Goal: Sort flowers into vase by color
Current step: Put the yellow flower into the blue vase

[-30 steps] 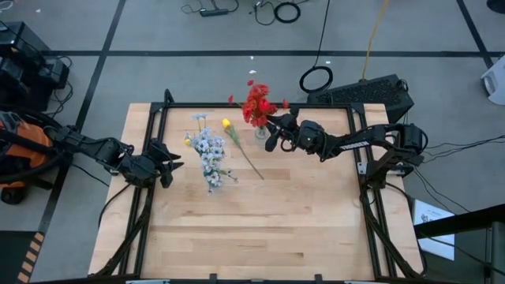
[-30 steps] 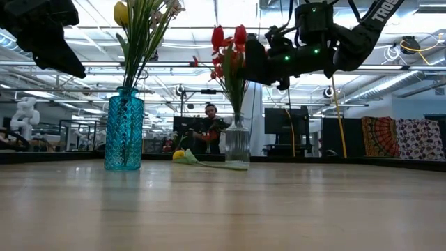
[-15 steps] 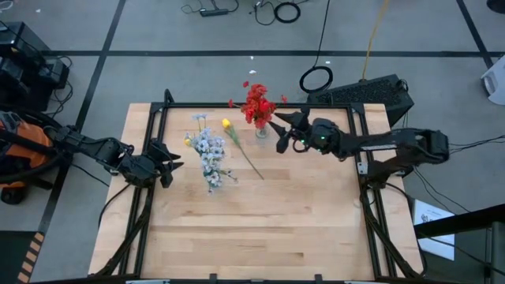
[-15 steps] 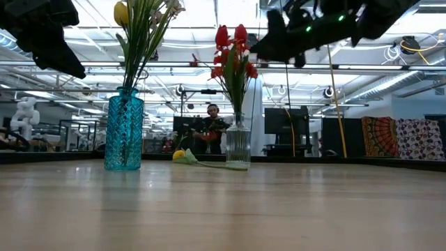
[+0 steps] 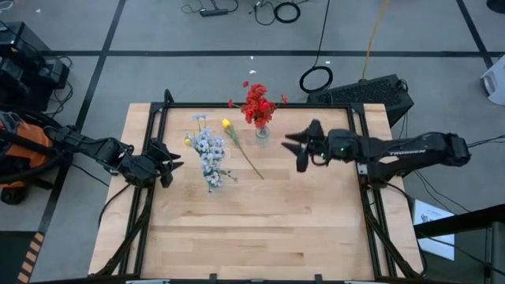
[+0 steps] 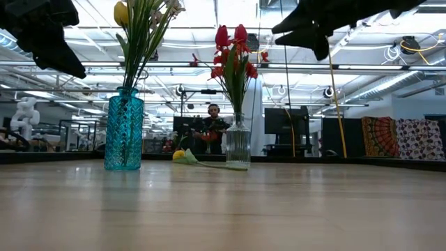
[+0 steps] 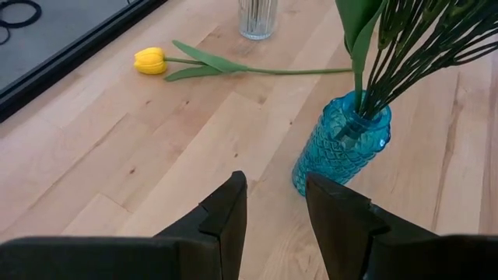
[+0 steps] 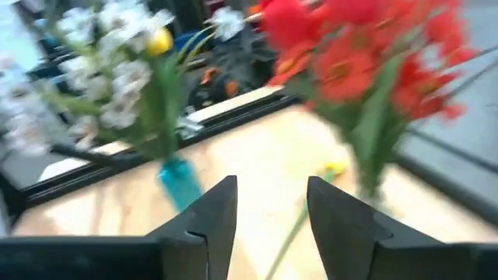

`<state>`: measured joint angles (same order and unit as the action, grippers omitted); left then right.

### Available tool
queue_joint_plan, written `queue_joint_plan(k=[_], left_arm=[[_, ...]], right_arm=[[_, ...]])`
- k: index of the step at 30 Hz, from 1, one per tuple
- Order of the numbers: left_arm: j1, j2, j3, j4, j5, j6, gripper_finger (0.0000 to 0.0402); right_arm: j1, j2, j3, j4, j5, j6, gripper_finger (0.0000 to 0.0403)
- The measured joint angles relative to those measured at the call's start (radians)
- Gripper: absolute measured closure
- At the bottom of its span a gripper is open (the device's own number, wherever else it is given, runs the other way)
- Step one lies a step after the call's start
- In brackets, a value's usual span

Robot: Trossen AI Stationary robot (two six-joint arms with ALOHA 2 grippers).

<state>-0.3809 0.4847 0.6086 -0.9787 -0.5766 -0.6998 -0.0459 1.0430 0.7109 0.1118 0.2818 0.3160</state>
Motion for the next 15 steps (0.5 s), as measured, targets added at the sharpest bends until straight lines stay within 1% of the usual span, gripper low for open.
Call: queue_joint_plan(k=[4,8,11,13,15], left_arm=[[0.000,0.000,0.000,0.000,-0.001,0.000,0.0262],[0.000,0.000,0.000,0.000,-0.002,0.000,0.0262],[0.000,0.000,0.000,0.000,-0.003,0.000,0.0262],[0.000,0.000,0.000,0.001,-0.006,0.000,0.0262],[0.000,0.000,0.000,0.001,-0.008,0.000,0.0262]], right_arm=[[0.083,0.075,0.000,0.002,0.001,0.040,0.0267],[0.137,0.195,0.000,0.070,0.002,0.047,0.0274],[0.148,0.298,0.004,0.171,0.028,0.074,0.0275],[0.149,0.369,0.042,0.177,0.034,0.073,0.0276],[0.149,0.443,0.102,0.169,0.035,0.037,0.0276]])
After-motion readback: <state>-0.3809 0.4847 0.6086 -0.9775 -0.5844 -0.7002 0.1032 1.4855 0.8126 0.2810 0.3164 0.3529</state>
